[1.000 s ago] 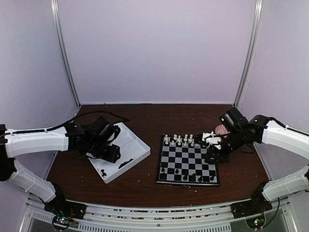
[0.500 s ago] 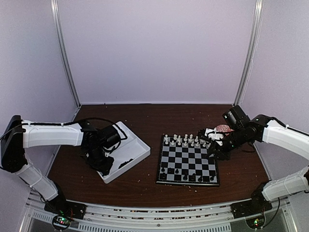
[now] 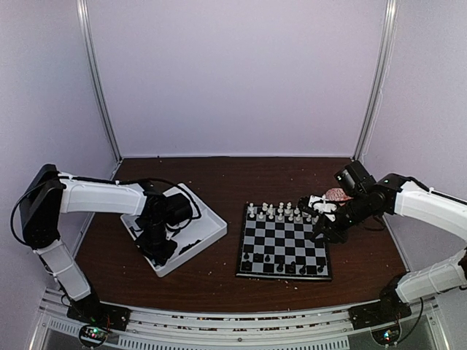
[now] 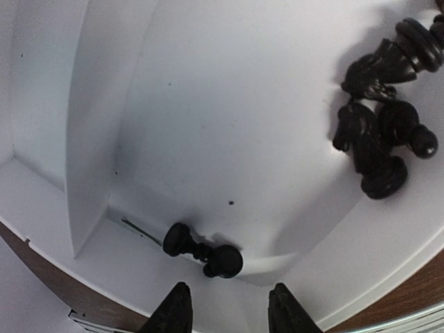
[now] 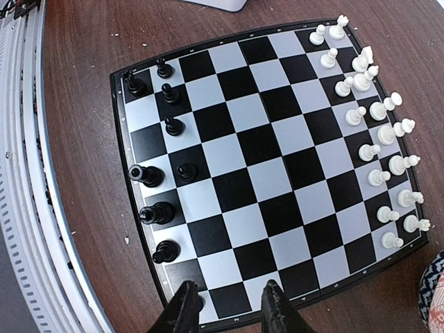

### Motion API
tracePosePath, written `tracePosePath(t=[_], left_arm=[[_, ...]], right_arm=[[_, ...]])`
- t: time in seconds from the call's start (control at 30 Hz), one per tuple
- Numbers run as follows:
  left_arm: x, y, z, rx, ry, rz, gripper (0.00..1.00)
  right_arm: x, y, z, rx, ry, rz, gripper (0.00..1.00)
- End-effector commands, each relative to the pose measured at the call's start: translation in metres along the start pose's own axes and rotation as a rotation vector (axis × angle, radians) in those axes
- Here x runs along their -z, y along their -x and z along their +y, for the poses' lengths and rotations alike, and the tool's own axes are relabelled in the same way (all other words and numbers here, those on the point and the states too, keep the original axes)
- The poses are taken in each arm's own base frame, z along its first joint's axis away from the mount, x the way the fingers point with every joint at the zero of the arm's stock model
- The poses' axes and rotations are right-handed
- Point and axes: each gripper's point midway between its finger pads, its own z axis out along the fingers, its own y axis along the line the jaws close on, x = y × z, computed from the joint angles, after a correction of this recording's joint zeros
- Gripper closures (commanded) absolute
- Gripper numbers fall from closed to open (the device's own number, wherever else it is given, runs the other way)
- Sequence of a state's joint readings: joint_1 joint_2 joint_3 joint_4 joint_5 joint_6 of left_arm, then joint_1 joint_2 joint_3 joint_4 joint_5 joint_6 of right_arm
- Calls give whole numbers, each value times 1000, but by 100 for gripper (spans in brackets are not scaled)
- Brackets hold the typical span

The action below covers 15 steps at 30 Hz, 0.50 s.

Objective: Set up the chess pieces on the board
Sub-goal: Move the pawn into the storage box.

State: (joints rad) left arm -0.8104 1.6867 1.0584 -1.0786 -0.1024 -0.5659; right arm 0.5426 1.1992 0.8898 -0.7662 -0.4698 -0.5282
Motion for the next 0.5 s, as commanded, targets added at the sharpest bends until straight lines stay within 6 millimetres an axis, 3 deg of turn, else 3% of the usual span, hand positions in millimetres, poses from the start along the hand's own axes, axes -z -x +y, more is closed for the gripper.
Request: tracePosePath(t=[0.0, 0.23, 0.47], left_arm=[[-11, -8, 6, -37, 48, 84, 61], [-8, 27, 17, -70, 175, 20, 61], [4, 78, 11, -66, 189, -106, 64]], right_arm=[[-4, -2, 1, -4, 22, 6, 68], [-6, -2, 1, -6, 23, 11, 67], [-8, -4, -2, -9, 12, 21, 68]])
